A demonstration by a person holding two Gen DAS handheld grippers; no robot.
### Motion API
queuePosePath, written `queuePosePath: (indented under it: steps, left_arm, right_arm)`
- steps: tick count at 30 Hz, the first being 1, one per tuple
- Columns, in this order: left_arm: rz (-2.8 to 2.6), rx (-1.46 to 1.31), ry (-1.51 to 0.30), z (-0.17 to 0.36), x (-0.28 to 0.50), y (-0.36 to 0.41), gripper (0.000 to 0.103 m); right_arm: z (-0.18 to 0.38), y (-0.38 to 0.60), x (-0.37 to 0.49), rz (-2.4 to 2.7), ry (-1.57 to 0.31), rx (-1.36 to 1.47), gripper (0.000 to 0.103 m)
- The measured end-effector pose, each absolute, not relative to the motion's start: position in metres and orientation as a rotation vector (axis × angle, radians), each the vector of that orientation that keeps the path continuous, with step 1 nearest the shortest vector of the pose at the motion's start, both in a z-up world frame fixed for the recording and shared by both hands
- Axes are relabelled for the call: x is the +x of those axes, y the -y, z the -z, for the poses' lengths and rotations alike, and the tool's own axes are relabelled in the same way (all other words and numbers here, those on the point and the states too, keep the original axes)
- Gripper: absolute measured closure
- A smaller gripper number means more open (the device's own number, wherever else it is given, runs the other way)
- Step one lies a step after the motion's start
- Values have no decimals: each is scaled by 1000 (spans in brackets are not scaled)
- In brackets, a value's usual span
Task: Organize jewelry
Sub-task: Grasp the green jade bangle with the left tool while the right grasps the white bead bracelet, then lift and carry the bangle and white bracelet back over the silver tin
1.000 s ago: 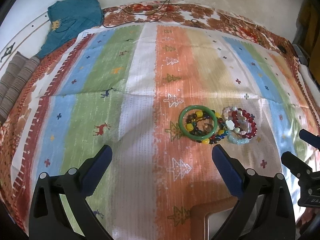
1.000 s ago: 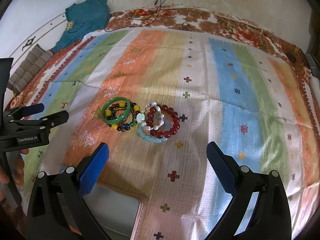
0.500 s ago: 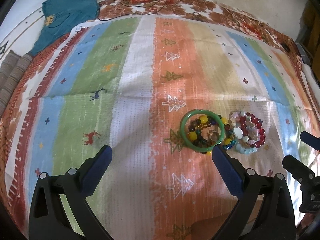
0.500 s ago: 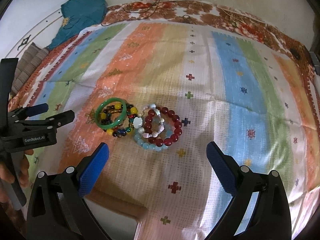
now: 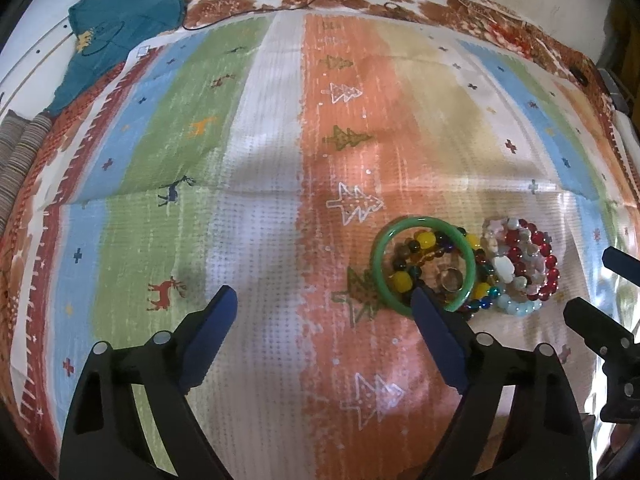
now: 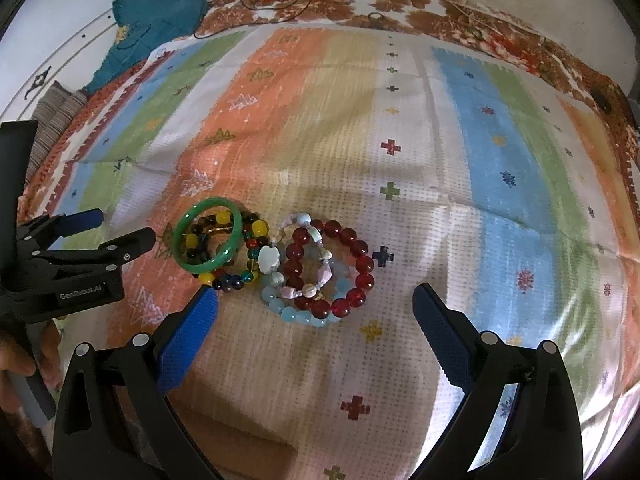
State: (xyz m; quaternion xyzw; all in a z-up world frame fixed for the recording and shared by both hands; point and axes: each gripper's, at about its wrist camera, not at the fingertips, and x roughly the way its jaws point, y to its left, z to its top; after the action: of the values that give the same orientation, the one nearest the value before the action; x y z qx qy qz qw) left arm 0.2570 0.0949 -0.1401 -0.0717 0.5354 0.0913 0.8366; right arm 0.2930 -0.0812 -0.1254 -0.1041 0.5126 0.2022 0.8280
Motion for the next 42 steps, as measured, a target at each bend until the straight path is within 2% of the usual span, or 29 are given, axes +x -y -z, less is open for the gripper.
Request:
queuePosePath:
  steps: [1, 3, 7, 9, 12, 14, 16, 24, 29, 31, 32, 33, 35, 36, 37, 42]
  left_arm:
    - [-192, -153, -1136, 141, 258, -95, 19]
    - [-184, -160, -1139, 143, 260, -96, 19]
    - [-171, -170, -1137, 145, 265, -96, 22]
    - [-166, -173, -1139, 146, 267, -96, 24]
    - [-158, -164, -1152, 153, 270, -94, 32]
    - [-158, -152, -1166, 160, 272, -93, 38]
    - [-157, -154, -1170, 164, 273, -92, 39]
    - [-138, -162, -1160, 168, 277, -91, 48]
    - [-138, -171, -1158, 170, 280, -93, 65]
    - [-138, -172, -1162, 171, 282, -92, 67]
    - [-139, -171, -1162, 171, 283, -92, 70]
    - [-143, -167, -1161, 171, 283, -91, 73]
    - [-142, -165, -1161, 172, 285, -90, 87]
    - [-136, -168, -1163, 172, 285, -89, 90]
    - [-130, -172, -1164, 172, 286, -88, 97]
    - [-138, -120, -1170, 171, 287, -81, 97]
  right_arm:
    - [127, 80, 294, -428, -1091, -220, 5]
    - [131, 80, 298, -424, -1105, -213, 17]
    - [138, 80, 305, -419, -1121, -205, 19]
    - [140, 79, 307, -420, -1126, -201, 24]
    - [141, 80, 310, -397, -1122, -198, 31]
    - [143, 80, 312, -395, -1127, -188, 32]
    - [145, 79, 314, -402, -1135, -184, 34]
    - [157, 75, 321, -408, -1165, -179, 57]
    - [160, 72, 323, -424, -1170, -179, 66]
    - [162, 71, 323, -424, -1169, -184, 69]
    - [163, 71, 322, -420, -1166, -188, 73]
    - [163, 71, 323, -415, -1164, -194, 81]
    - [164, 73, 323, -409, -1161, -204, 87]
    - [164, 74, 324, -414, -1164, -193, 92]
    - [164, 75, 324, -422, -1168, -185, 92]
    - [162, 72, 322, -427, -1153, -202, 92]
